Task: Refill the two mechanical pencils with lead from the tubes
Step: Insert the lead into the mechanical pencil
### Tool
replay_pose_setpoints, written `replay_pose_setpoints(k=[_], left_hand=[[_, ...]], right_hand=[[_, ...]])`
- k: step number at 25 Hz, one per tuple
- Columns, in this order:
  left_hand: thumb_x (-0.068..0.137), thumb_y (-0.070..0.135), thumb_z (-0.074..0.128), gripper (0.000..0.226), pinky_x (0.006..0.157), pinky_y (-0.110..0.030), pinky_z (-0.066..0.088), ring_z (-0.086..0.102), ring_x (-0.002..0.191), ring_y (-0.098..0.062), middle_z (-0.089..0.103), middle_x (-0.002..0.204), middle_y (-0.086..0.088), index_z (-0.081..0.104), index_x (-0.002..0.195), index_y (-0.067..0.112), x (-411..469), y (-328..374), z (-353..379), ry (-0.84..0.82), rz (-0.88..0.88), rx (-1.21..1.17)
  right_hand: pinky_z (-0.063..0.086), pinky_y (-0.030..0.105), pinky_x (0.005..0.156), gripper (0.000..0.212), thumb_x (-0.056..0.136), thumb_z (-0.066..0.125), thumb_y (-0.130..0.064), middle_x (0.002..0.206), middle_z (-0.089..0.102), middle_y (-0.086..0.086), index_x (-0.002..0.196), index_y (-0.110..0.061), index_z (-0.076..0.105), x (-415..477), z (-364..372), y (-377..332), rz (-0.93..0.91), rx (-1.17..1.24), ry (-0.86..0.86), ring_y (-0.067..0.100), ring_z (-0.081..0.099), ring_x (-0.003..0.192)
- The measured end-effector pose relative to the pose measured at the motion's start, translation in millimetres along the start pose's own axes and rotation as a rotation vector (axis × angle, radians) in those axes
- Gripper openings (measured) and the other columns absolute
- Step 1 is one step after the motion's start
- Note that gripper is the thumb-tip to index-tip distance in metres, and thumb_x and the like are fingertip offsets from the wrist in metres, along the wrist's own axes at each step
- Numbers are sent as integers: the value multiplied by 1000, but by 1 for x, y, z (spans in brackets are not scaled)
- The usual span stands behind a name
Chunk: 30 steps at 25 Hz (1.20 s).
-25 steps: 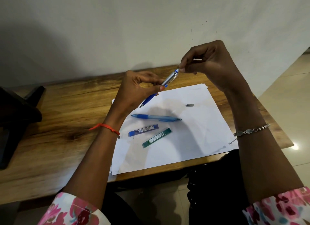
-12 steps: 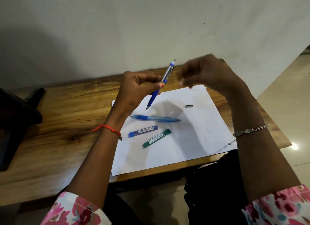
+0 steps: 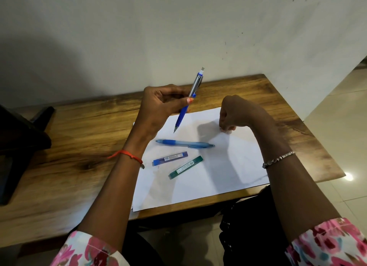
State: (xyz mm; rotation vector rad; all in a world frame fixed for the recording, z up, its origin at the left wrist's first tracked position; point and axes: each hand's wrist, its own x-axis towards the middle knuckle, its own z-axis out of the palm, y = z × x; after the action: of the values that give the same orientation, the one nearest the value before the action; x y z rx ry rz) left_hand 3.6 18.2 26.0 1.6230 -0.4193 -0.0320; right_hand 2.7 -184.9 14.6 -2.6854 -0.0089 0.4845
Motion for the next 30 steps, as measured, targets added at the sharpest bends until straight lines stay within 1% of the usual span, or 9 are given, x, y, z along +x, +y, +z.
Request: replay_pose_setpoints(k=[2,4,5,6,8,14,22,26,30], left_hand=[[77,-2,66,23,61,-19,55,69,69,-10,72,69,15,67,90,17,0,0,0,0,2,4],[76,-3,67,24,61,-20,55,69,68,-10,72,68,14,67,91,15,0,0,0,5,-4,-2],[76,-4,67,24,60,-20,55,69,68,-10,72,68,13,67,93,13,0,0,1,7,-8,-10],[75,-4,67,25,60,-19,54,69,68,-10,72,69,13,67,95,12,0,0,1,6,-9,-13],[76,-4,66,28,59,-17,53,69,68,-9,72,68,15,65,98,13,0,0,1,-3,-5,-6],[76,-5,66,30,58,-14,52,68,65,-6,71,65,17,65,90,22,-1,0,2,-19,-7,-10],[75,-5,67,26,59,-18,54,67,62,-9,70,64,14,67,91,15,-1,-2,3,-24,-10,-8],[74,-5,67,27,59,-19,55,68,65,-9,71,66,15,67,90,17,-1,-3,3,-28,-12,-7],[75,-4,67,28,59,-19,55,68,66,-9,71,66,16,68,84,22,-1,-3,3,-33,-14,-6]], right_hand=[[52,28,60,10,73,68,3,71,70,18,82,5,72,-3,-7,-3,-110,201,143,14,62,53],[52,23,60,11,77,65,5,67,67,14,86,2,71,-8,-17,-11,-251,652,336,10,61,52],[52,23,61,13,78,64,7,66,67,11,88,1,71,-11,-21,-14,-335,915,399,12,61,56],[52,24,63,14,79,63,7,66,68,8,89,0,70,-12,-23,-16,-415,1128,428,15,62,60],[51,25,64,14,80,62,5,71,71,4,91,-2,69,-12,-22,-18,-511,1317,454,18,64,66],[49,24,61,16,75,69,-3,76,74,2,85,-13,74,-11,-19,-24,-573,1300,495,17,64,70],[48,24,61,18,74,70,-2,77,75,0,83,-16,76,-11,-19,-25,-601,1218,473,15,64,71],[48,25,61,16,75,70,-4,78,75,2,86,-15,75,-11,-19,-23,-603,1178,469,19,63,72],[49,25,61,16,76,69,-4,78,75,0,88,-14,75,-11,-19,-23,-619,1147,476,19,63,72]])
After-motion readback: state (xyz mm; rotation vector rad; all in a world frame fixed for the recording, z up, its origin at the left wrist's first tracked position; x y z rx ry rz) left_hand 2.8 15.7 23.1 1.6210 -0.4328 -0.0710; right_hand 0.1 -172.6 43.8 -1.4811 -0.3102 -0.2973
